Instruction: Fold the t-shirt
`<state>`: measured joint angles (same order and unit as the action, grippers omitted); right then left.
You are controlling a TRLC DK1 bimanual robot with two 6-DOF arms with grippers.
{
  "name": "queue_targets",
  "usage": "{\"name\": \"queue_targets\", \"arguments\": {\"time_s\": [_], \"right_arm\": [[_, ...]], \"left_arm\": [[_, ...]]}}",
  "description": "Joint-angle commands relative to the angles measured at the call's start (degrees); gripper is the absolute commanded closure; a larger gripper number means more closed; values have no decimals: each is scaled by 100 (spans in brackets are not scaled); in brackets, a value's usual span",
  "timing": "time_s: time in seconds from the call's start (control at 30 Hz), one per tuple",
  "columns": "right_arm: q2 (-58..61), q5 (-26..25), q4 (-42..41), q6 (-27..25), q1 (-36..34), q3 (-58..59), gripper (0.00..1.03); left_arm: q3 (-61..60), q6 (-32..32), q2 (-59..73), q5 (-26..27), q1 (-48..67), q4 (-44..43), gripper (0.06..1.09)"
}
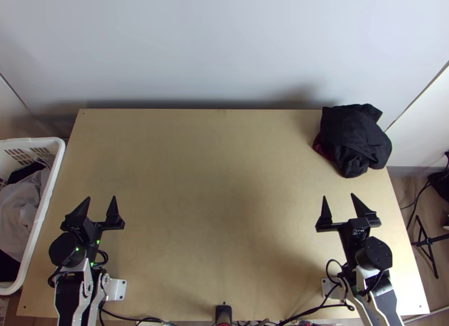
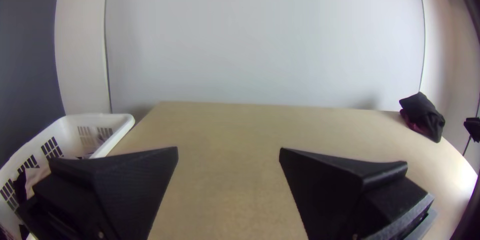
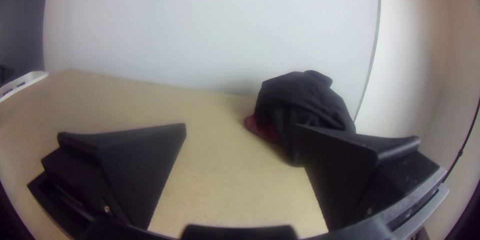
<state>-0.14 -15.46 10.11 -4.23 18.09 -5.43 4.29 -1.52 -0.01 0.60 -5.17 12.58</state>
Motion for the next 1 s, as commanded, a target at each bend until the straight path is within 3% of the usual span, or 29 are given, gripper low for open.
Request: {"name": "queue_targets", "arguments": {"time_s": [0.0,0.97], "right_arm": [[5,0,0,1,2,-2,4],[-3,0,0,1,2,-2,4]], "left_arm": [[1,2,1,10,-2,-1,10],[1,-6,-8,10,95,-1,10]]}}
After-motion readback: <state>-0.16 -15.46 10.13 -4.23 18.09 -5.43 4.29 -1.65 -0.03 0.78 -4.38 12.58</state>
